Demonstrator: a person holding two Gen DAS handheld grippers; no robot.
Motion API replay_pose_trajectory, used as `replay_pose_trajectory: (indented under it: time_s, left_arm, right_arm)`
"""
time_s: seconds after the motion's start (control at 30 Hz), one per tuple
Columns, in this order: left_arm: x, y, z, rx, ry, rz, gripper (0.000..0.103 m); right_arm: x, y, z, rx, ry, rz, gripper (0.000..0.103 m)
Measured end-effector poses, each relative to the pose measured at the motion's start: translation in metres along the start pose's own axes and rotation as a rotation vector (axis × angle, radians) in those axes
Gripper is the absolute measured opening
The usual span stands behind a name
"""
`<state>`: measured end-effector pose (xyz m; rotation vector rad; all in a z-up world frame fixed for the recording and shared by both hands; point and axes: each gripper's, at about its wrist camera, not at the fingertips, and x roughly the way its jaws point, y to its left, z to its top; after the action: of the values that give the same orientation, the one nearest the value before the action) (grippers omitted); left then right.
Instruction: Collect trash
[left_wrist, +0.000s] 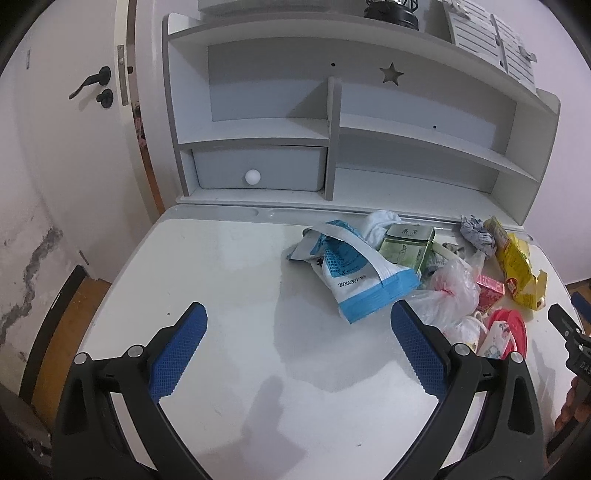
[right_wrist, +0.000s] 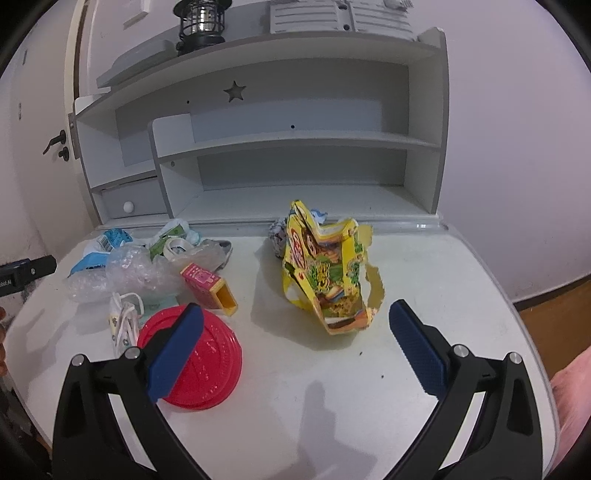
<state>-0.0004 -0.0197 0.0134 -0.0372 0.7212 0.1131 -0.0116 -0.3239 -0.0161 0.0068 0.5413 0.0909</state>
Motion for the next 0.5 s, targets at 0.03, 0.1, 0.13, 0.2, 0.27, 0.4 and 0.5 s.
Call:
replay_pose_trajectory:
  time_s: [0.03,0.1,0.13,0.2,0.27,0.4,0.5]
  left_arm:
    - [0.000,0.000,0.000,-0.004,0.003,-0.002,0.097]
    - [0.000,-0.002,0.000,-0.004,0.005,0.000,0.097]
    - [0.001,-0.002,0.000,-0.006,0.006,-0.001,0.097]
    - [-0.001,-0.004,0.000,0.003,-0.016,0.006,0.097]
    - [0.000,-0.006,0.000,0.010,-0.011,0.012,0.097]
    - [0.001,-0.012,0.001,0.024,-0.013,0.016,0.097]
    - [0.003,-0.015,0.001,0.026,-0.007,0.007,0.097]
  right_arm:
    - [0.000,0.002,0.001,-0.013,-0.007,-0.008,0.097]
    - [0.000,0.003,0.002,-0.030,-0.021,-0.018,0.097]
    - [0.000,0.004,0.002,-0.034,-0.022,-0.021,0.097]
    - [0.000,0.008,0.000,-0.050,-0.024,-0.038,0.097]
    - [-0.004,0.013,0.000,-0.072,-0.050,-0.061,0.097]
    - [-0.009,0.015,0.000,-0.081,-0.075,-0.060,0.097]
    - [-0.008,0.011,-0.001,-0.058,-0.062,-0.050,0.097]
